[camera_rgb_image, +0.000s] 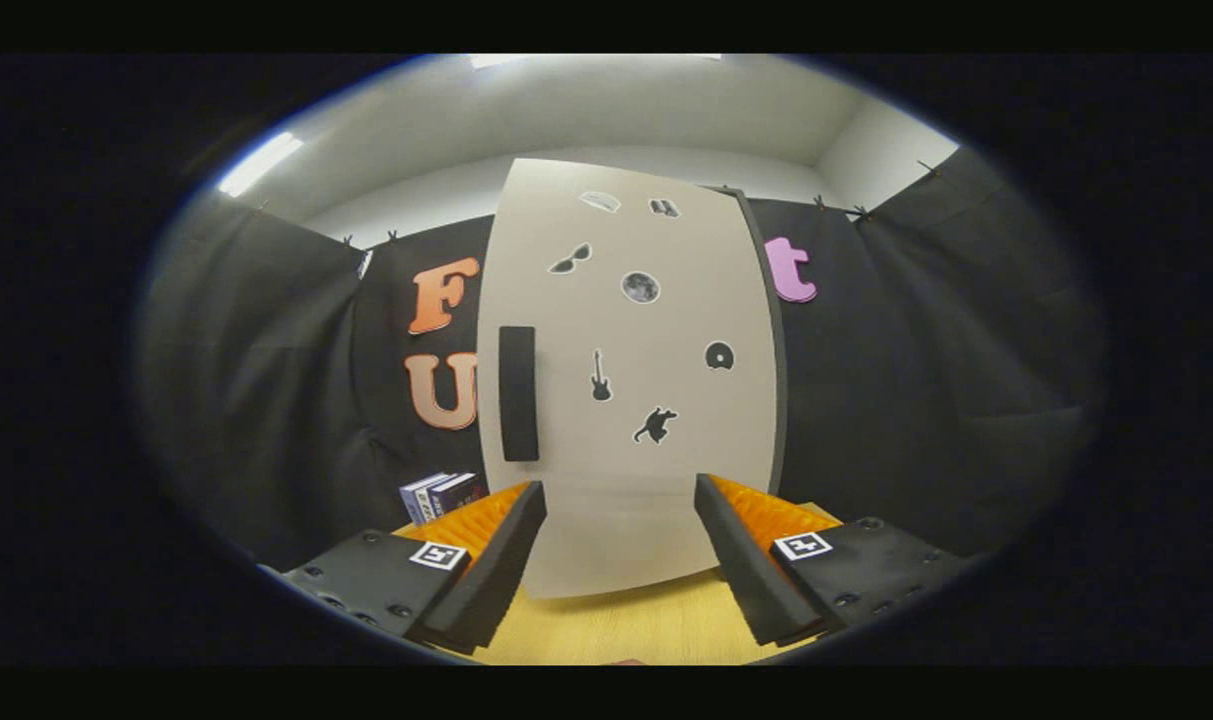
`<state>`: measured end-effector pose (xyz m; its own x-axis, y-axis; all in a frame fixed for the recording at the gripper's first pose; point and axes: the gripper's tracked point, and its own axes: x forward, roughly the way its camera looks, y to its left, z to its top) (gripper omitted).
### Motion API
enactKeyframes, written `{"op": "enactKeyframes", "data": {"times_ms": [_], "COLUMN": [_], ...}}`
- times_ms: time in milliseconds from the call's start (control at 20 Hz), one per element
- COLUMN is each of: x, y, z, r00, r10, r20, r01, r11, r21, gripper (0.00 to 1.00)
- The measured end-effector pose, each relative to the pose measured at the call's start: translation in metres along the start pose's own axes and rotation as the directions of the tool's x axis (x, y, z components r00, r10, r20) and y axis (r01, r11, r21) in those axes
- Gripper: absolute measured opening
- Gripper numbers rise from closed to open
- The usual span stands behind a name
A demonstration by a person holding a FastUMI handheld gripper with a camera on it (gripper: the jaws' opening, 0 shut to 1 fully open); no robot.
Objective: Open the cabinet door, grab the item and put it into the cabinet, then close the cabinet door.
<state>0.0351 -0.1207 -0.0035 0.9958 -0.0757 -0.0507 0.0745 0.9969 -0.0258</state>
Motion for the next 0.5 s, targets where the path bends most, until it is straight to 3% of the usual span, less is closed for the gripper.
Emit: {"op": "enactKeyframes", "data": {"times_ms": [500], "x": [-0.046], "y": [0.058], "z": [0.006], "r00": [0.997], "r10": [0.02], "r20": [0.073], "r01": [-0.018], "r11": [0.999], "r21": [-0.029], "gripper": [0.93]}}
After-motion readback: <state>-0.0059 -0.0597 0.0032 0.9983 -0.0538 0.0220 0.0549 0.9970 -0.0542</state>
